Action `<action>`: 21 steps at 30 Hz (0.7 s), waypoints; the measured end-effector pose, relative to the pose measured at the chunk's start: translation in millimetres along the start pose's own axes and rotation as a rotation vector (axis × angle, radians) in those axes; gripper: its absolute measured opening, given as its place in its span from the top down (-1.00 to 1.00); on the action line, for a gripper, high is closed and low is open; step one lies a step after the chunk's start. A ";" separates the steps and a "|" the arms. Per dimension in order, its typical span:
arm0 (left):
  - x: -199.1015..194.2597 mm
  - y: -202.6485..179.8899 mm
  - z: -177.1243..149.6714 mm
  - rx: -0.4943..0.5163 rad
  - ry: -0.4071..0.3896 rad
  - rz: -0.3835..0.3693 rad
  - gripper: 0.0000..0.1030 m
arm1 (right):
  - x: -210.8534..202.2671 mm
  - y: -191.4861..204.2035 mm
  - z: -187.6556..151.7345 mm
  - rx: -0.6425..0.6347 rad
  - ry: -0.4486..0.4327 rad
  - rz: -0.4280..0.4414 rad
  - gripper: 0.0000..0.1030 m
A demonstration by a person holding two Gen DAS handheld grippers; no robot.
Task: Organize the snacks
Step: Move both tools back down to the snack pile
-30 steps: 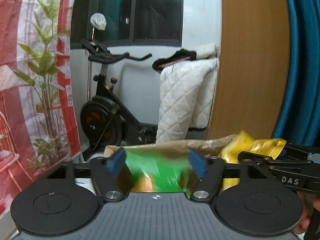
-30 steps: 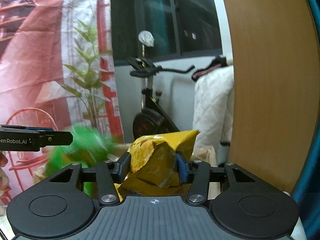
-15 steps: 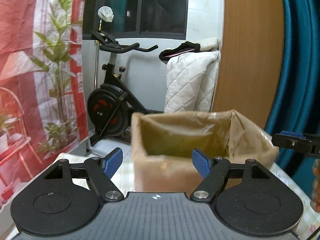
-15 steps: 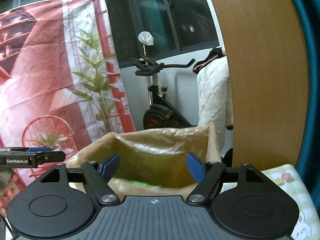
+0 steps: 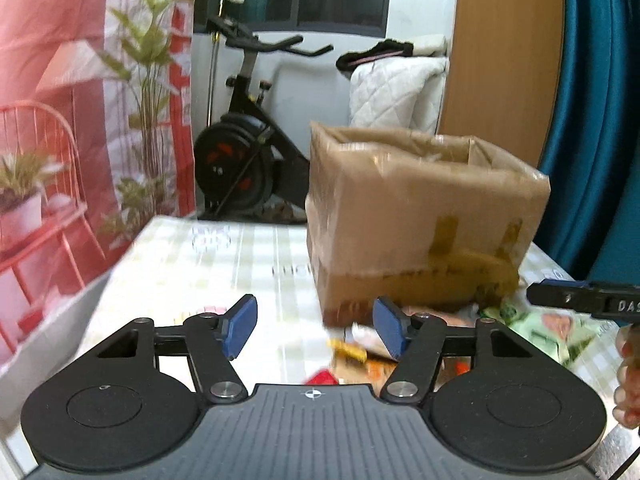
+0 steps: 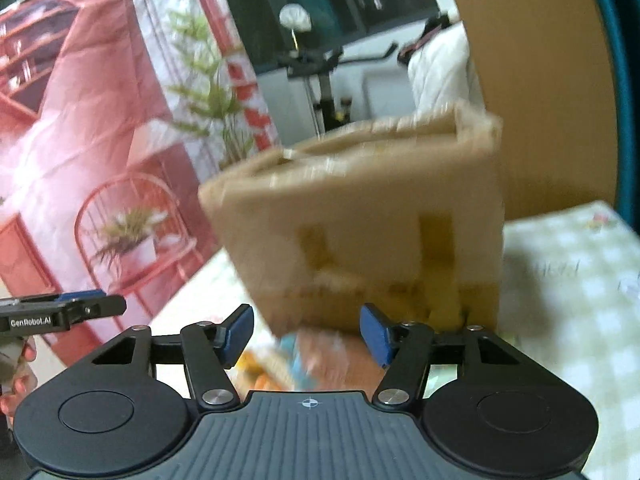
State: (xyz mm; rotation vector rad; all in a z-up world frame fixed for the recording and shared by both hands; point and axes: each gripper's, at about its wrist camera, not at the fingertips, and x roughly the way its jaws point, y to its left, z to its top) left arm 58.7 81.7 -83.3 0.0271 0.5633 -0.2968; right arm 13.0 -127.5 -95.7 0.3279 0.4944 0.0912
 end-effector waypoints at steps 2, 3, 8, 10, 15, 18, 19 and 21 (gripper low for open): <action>-0.9 -0.1 -9.5 -0.002 0.013 -0.010 -0.29 | -1.4 3.4 -9.2 -0.009 0.016 -0.014 -0.08; -0.7 -0.3 -13.5 -0.003 0.018 -0.015 -0.29 | -2.9 3.6 -13.2 -0.009 0.020 -0.022 -0.08; 4.2 -5.3 -25.1 -0.023 0.036 -0.044 -0.27 | -11.9 -2.3 -18.8 -0.052 0.005 -0.121 -0.12; 3.9 -9.4 -27.1 -0.032 0.034 -0.055 -0.27 | -17.4 -9.0 -16.8 -0.072 -0.019 -0.178 -0.20; 5.8 -18.9 -31.9 -0.047 0.028 -0.080 -0.27 | -16.2 -42.1 -11.1 -0.025 0.005 -0.266 -0.44; 6.2 -22.7 -34.9 -0.049 0.029 -0.091 -0.27 | -15.9 -49.7 -15.8 -0.013 0.011 -0.292 -0.53; 6.0 -23.8 -35.5 -0.048 0.030 -0.093 -0.27 | -16.2 -51.3 -18.1 -0.007 0.013 -0.285 -0.54; 6.4 -25.9 -36.6 -0.043 0.033 -0.096 -0.27 | -14.6 -49.6 -21.2 -0.010 0.019 -0.266 -0.54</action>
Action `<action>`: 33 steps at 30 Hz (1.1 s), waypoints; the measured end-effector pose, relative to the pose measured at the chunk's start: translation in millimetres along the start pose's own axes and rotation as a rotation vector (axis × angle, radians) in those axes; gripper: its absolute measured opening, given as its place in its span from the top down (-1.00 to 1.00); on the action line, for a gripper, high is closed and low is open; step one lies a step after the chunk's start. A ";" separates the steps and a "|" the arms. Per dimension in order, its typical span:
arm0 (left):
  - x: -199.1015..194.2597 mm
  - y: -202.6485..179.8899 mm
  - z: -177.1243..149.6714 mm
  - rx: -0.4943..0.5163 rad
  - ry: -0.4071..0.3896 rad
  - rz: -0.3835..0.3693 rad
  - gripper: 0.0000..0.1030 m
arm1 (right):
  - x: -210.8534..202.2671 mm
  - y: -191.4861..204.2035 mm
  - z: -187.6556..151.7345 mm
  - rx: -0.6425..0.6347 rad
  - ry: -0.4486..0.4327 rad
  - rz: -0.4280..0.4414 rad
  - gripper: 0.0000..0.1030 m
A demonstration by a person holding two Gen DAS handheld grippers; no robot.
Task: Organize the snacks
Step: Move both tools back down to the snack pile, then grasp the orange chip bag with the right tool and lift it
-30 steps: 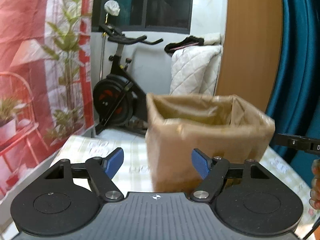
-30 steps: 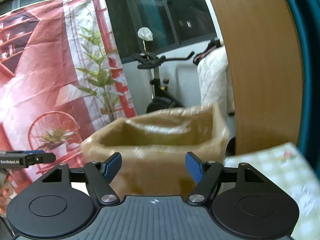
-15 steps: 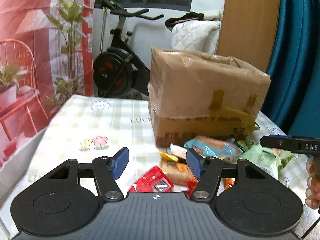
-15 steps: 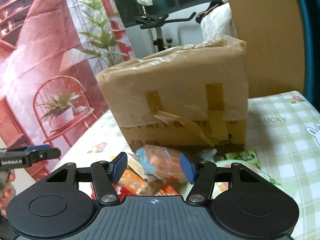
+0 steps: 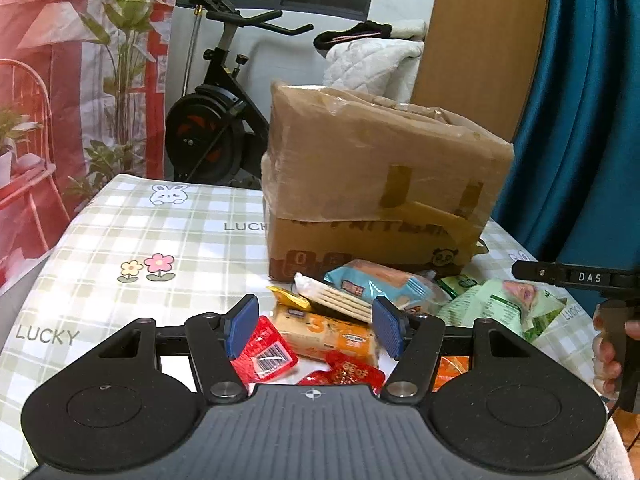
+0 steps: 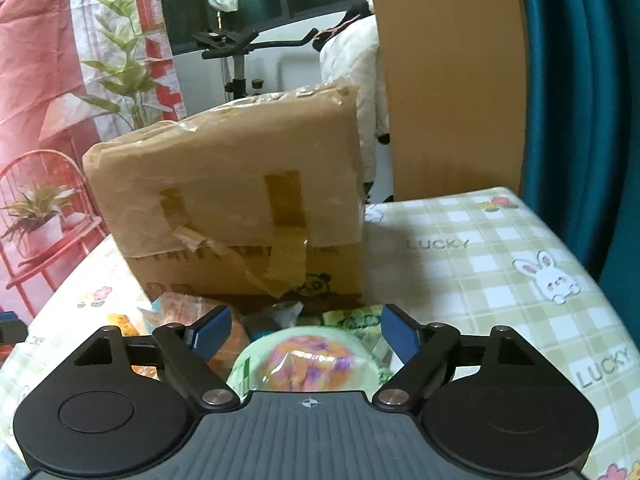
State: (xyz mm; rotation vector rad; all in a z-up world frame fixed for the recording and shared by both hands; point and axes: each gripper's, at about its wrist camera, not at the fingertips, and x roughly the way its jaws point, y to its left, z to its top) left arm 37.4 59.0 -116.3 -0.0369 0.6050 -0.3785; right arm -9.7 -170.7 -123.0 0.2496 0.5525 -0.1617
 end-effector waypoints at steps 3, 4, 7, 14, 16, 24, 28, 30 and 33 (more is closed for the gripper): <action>0.8 -2.2 -2.2 0.004 0.006 0.001 -0.27 | 1.1 6.8 -2.3 -0.024 0.000 0.010 -0.54; 0.9 -2.7 -3.2 0.005 0.010 0.001 -0.27 | 1.8 9.8 -2.9 -0.034 0.000 0.007 -0.55; 2.1 -3.5 -6.7 0.008 0.020 0.002 -0.27 | 6.1 20.2 -3.9 -0.071 0.003 0.000 -0.57; 4.0 -0.2 -13.2 0.011 0.043 0.010 -0.21 | 5.9 47.2 -2.4 -0.095 0.009 0.172 0.00; 4.5 1.7 -14.8 0.006 0.049 0.012 -0.20 | 9.2 57.9 -6.7 -0.101 0.042 0.227 0.12; 5.0 -1.0 -23.3 0.006 0.068 -0.002 -0.19 | 24.9 68.3 -27.6 -0.089 0.151 0.258 0.13; 7.4 -4.0 -27.0 0.023 0.071 -0.001 -0.19 | 24.7 48.9 -30.0 -0.064 0.139 0.201 0.10; 9.2 -3.0 -27.1 0.018 0.074 -0.002 -0.19 | 25.1 37.6 -31.8 -0.054 0.135 0.173 0.10; 9.9 -2.5 -27.8 0.010 0.076 -0.006 -0.19 | 26.8 26.0 -35.6 -0.036 0.154 0.175 0.02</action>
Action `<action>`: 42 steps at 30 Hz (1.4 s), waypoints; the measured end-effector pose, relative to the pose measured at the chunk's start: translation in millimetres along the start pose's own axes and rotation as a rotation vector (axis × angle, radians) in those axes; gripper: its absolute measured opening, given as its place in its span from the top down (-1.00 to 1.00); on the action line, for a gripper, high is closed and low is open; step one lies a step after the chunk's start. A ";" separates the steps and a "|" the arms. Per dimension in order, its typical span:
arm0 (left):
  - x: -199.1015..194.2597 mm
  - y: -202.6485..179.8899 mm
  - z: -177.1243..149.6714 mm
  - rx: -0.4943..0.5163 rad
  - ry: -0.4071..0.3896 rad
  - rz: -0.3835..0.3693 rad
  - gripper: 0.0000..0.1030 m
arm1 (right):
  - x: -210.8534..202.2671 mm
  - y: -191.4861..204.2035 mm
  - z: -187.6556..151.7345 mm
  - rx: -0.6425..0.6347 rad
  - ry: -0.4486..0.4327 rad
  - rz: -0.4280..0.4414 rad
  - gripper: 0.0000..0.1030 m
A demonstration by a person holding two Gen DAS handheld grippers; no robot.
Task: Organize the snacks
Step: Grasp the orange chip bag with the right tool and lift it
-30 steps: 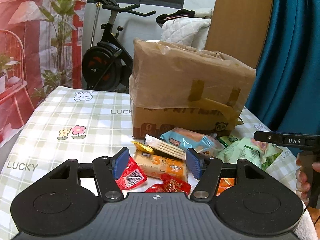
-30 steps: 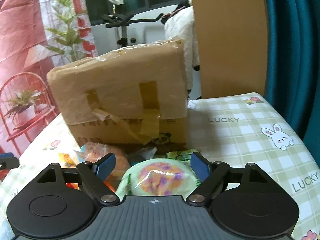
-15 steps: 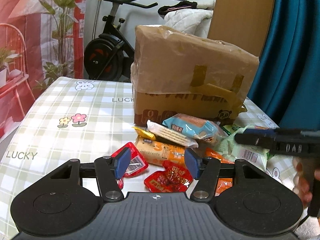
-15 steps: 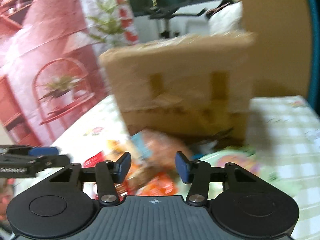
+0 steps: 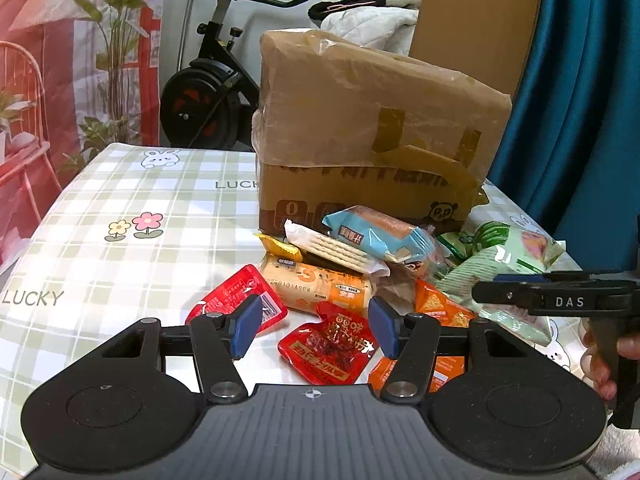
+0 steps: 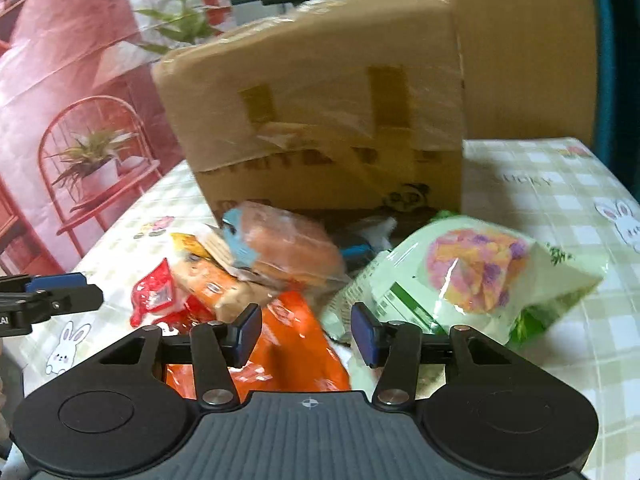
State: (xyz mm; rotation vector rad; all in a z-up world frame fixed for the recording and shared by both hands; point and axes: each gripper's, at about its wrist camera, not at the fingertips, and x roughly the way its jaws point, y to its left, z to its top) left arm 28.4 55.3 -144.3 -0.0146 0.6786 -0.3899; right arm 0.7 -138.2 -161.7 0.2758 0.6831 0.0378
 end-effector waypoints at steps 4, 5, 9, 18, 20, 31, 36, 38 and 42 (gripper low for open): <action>0.8 -1.9 -3.2 -0.002 0.006 -0.003 -0.19 | 3.7 5.8 -7.0 -0.046 0.030 0.045 -0.47; 0.9 -1.8 -3.7 -0.004 0.007 -0.003 -0.19 | 5.8 8.1 -8.9 -0.055 0.040 0.052 -0.54; 2.9 -0.8 -4.3 -0.013 0.009 0.000 -0.19 | 16.4 14.7 -14.8 -0.077 0.082 0.052 -0.66; 4.6 -0.8 -4.5 -0.019 0.011 0.007 -0.19 | 36.5 0.0 -24.3 0.050 0.146 0.123 -0.77; 4.5 -1.9 -5.1 -0.016 0.012 0.007 -0.19 | 40.8 -1.2 -25.9 0.070 0.158 0.136 -0.77; 1.7 4.5 -5.0 -0.026 0.008 0.017 -0.19 | 20.5 12.1 -17.4 0.017 0.116 0.195 0.00; 2.6 15.2 0.9 -0.041 0.001 0.041 -0.19 | -21.3 9.1 12.1 -0.019 -0.041 0.159 0.02; 3.7 20.0 7.6 -0.041 -0.009 0.055 -0.19 | -35.8 8.7 25.5 -0.033 -0.111 0.130 0.02; 15.7 32.8 26.7 0.005 -0.033 0.082 -0.20 | -55.2 4.3 52.3 -0.055 -0.240 0.047 0.02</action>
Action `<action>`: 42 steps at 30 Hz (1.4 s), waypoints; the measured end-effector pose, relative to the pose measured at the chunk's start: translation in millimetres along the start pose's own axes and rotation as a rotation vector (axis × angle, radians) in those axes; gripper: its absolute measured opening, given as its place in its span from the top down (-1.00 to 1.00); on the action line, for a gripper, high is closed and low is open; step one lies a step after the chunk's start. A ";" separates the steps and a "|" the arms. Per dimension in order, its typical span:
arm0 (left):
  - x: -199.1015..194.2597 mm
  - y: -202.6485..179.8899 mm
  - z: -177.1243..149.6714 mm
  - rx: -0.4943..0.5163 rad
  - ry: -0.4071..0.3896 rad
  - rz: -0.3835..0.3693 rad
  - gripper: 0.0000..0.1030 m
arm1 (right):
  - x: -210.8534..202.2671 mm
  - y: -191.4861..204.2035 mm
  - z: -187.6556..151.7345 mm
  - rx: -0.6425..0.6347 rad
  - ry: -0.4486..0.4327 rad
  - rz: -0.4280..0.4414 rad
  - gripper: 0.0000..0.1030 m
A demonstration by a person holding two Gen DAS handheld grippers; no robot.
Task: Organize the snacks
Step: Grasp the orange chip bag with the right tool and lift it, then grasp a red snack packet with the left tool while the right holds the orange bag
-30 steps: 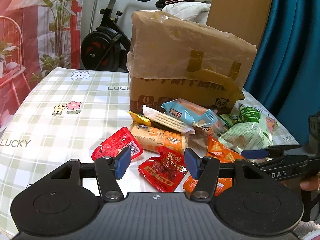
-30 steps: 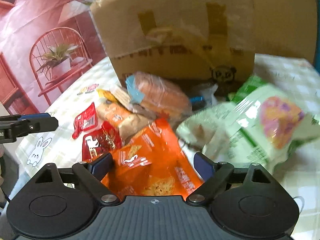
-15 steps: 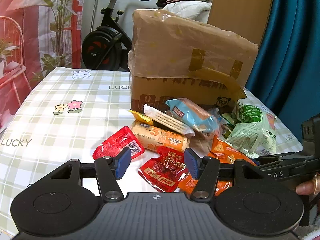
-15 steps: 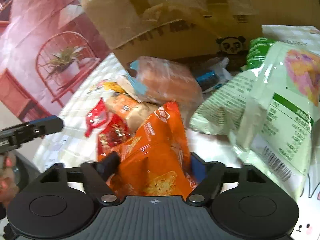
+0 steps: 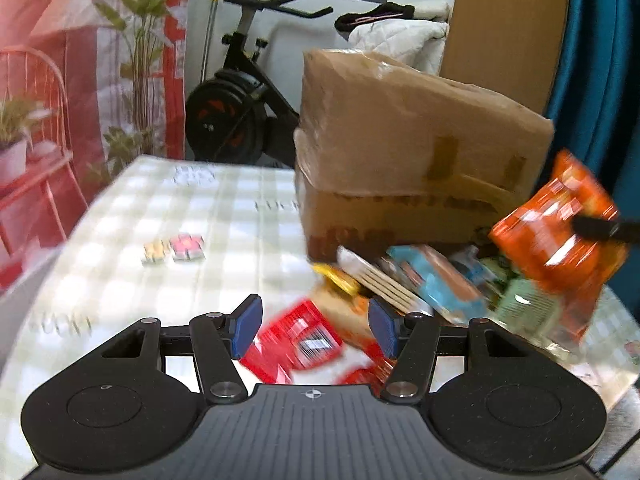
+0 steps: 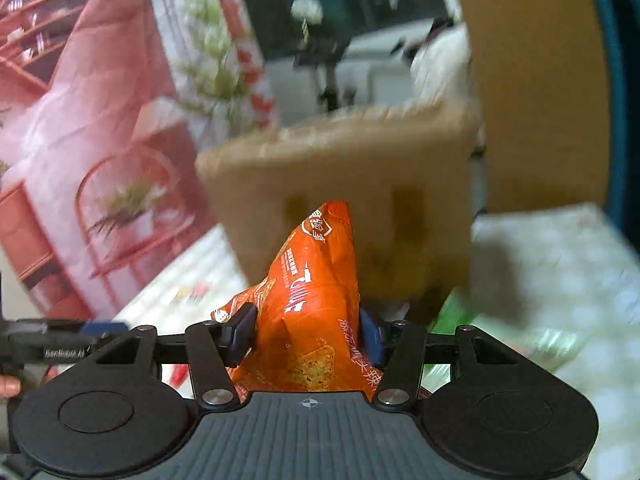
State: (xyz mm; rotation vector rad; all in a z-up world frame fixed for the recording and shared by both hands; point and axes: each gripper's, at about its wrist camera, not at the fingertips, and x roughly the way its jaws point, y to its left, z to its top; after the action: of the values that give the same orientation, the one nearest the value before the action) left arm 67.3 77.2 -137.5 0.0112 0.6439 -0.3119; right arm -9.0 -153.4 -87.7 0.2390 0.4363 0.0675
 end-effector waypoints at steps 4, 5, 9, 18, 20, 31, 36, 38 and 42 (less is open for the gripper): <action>31.6 22.0 8.3 -0.024 0.035 0.001 -0.19 | 2.7 -9.5 12.5 0.029 -0.026 -0.025 0.01; 39.6 25.6 7.4 -0.036 0.049 -0.011 -0.19 | 3.8 -10.9 12.5 0.032 -0.025 -0.029 0.01; 63.7 25.7 -6.3 0.000 0.112 -0.030 -0.20 | 6.2 -14.3 5.7 0.037 -0.011 -0.033 0.01; 77.6 39.9 -37.0 -0.050 0.165 -0.023 -0.30 | 13.2 -9.0 -2.1 0.036 0.006 -0.035 0.01; 77.6 37.6 -38.5 -0.042 0.161 -0.018 -0.37 | 14.9 -7.7 -2.6 0.033 0.010 -0.032 0.01; 65.2 10.0 -52.0 0.081 0.147 0.035 -0.09 | 17.1 -5.8 -3.0 0.038 0.012 -0.030 0.01; 56.4 15.1 -51.3 0.024 0.120 0.019 0.16 | 15.9 -4.5 -3.5 0.032 0.005 -0.019 0.01; 50.5 16.4 -50.6 0.011 0.096 0.019 0.24 | 14.5 -5.0 -3.5 0.030 0.001 -0.017 0.01; 44.3 15.1 -47.1 0.006 0.075 0.009 0.27 | 10.6 -8.3 -2.5 0.033 -0.011 -0.019 0.01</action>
State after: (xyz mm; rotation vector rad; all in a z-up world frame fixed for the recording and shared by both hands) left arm 77.4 84.1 -202.8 0.0314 0.7174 -0.3054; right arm -0.4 -159.7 -96.3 0.2672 0.4293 0.0408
